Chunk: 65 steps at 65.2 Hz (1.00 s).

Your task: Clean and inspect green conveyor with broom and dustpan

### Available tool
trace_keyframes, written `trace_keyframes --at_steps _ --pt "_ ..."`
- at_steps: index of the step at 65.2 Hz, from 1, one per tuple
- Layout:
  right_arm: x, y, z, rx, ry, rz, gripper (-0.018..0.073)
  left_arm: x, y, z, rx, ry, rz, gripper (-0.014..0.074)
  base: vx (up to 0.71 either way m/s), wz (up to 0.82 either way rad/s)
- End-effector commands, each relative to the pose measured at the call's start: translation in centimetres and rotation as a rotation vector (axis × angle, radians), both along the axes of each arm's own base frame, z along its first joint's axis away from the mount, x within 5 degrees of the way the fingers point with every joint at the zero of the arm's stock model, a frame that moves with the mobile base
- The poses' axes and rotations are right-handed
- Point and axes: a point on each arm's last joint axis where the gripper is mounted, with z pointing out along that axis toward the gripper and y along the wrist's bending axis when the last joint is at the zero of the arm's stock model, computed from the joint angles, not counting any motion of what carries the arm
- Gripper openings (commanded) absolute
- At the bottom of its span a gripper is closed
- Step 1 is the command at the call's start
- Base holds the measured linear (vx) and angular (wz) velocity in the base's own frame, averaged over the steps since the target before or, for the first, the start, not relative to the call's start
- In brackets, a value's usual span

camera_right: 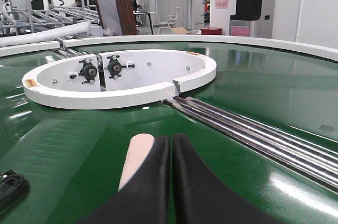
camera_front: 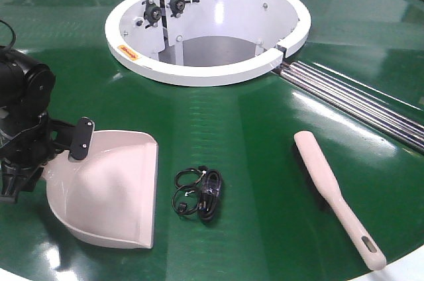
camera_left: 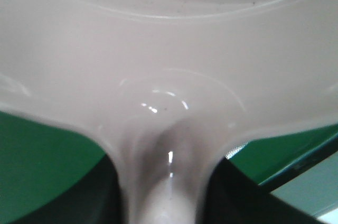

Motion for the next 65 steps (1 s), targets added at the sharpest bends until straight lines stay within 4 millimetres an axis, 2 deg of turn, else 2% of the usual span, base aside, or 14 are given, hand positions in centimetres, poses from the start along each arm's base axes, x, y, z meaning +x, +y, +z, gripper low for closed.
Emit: trace_keyframes --at_steps 1,65 --pt "-0.1 -0.08 0.59 -0.006 -0.081 -0.011 -0.0008 -0.33 -0.26 1.97 -0.002 -0.047 -0.012 -0.0007 0.0 0.0" --pt "-0.1 -0.06 0.58 -0.006 -0.08 -0.008 -0.0008 -0.44 -0.26 2.05 -0.004 -0.041 -0.007 -0.0006 0.0 0.0"
